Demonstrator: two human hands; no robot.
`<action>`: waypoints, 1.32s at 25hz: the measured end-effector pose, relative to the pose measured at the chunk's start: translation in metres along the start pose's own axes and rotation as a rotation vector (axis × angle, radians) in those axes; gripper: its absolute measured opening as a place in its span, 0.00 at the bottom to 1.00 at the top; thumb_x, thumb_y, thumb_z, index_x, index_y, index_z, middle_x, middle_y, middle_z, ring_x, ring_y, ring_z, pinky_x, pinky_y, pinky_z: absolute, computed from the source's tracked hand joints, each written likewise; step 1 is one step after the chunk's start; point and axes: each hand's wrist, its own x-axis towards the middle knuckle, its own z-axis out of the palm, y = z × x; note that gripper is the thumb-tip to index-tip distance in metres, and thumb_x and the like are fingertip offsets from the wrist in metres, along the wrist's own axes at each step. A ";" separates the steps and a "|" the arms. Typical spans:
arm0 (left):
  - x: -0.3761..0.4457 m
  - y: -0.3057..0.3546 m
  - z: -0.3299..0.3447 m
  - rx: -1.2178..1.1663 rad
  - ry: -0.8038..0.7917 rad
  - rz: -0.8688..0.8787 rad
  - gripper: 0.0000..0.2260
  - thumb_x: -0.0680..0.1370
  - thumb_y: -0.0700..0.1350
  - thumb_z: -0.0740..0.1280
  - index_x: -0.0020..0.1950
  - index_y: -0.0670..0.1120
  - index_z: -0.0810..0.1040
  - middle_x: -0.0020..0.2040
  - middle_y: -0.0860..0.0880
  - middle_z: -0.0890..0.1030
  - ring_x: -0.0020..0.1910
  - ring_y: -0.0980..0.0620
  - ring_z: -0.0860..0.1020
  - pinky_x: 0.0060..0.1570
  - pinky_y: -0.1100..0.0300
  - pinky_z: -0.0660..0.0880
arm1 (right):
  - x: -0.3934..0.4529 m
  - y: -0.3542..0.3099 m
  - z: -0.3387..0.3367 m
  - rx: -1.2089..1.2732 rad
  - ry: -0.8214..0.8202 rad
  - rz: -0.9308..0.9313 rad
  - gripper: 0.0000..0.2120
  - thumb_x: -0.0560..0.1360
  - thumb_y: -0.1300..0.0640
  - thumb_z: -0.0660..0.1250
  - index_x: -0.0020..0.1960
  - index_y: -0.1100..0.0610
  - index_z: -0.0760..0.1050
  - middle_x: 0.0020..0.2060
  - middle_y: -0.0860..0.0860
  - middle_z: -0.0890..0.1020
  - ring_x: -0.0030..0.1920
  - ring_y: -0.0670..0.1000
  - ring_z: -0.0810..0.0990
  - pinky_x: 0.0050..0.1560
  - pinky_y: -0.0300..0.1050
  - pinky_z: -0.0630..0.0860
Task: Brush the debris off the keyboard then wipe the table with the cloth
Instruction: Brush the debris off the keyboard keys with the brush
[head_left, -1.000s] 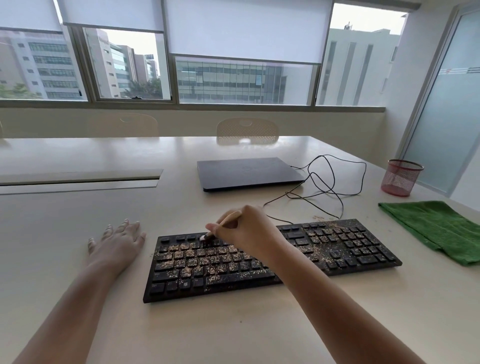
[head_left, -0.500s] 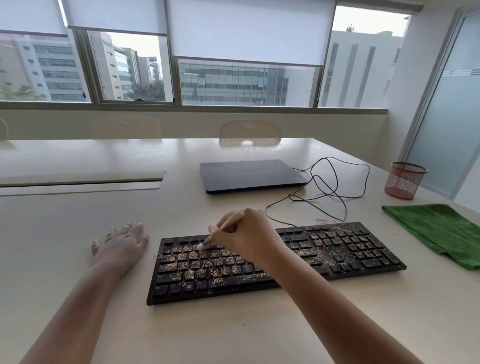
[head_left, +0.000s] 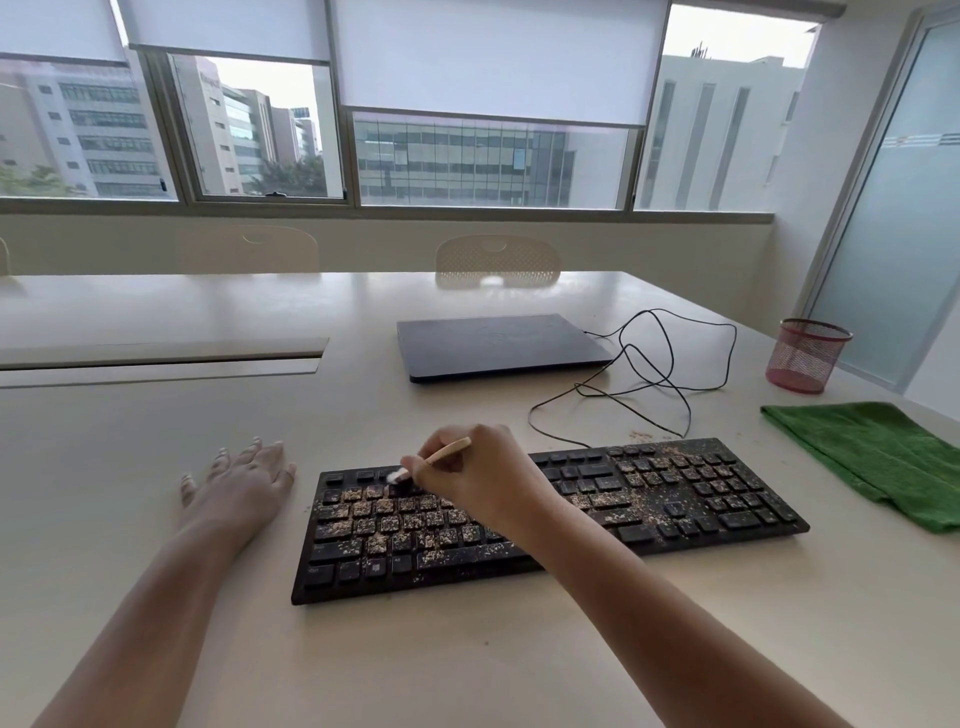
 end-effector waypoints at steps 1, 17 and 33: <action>0.000 0.000 0.000 0.000 -0.002 -0.001 0.24 0.82 0.57 0.48 0.77 0.54 0.53 0.78 0.54 0.50 0.77 0.48 0.48 0.73 0.43 0.46 | 0.000 -0.001 0.000 0.007 0.004 0.006 0.11 0.74 0.48 0.67 0.42 0.56 0.82 0.25 0.41 0.74 0.25 0.41 0.72 0.29 0.29 0.66; 0.000 0.002 0.001 0.003 0.009 -0.004 0.23 0.82 0.56 0.48 0.77 0.54 0.54 0.78 0.54 0.51 0.77 0.48 0.48 0.72 0.42 0.46 | 0.003 -0.003 0.008 0.187 0.182 -0.114 0.06 0.77 0.57 0.65 0.52 0.57 0.73 0.31 0.41 0.75 0.27 0.39 0.72 0.29 0.29 0.67; 0.000 0.006 0.003 -0.007 0.011 -0.014 0.23 0.82 0.55 0.49 0.77 0.53 0.55 0.78 0.52 0.52 0.77 0.46 0.49 0.72 0.41 0.45 | 0.004 -0.008 0.015 0.045 0.059 -0.046 0.17 0.81 0.51 0.53 0.56 0.60 0.75 0.39 0.46 0.78 0.33 0.39 0.74 0.34 0.28 0.71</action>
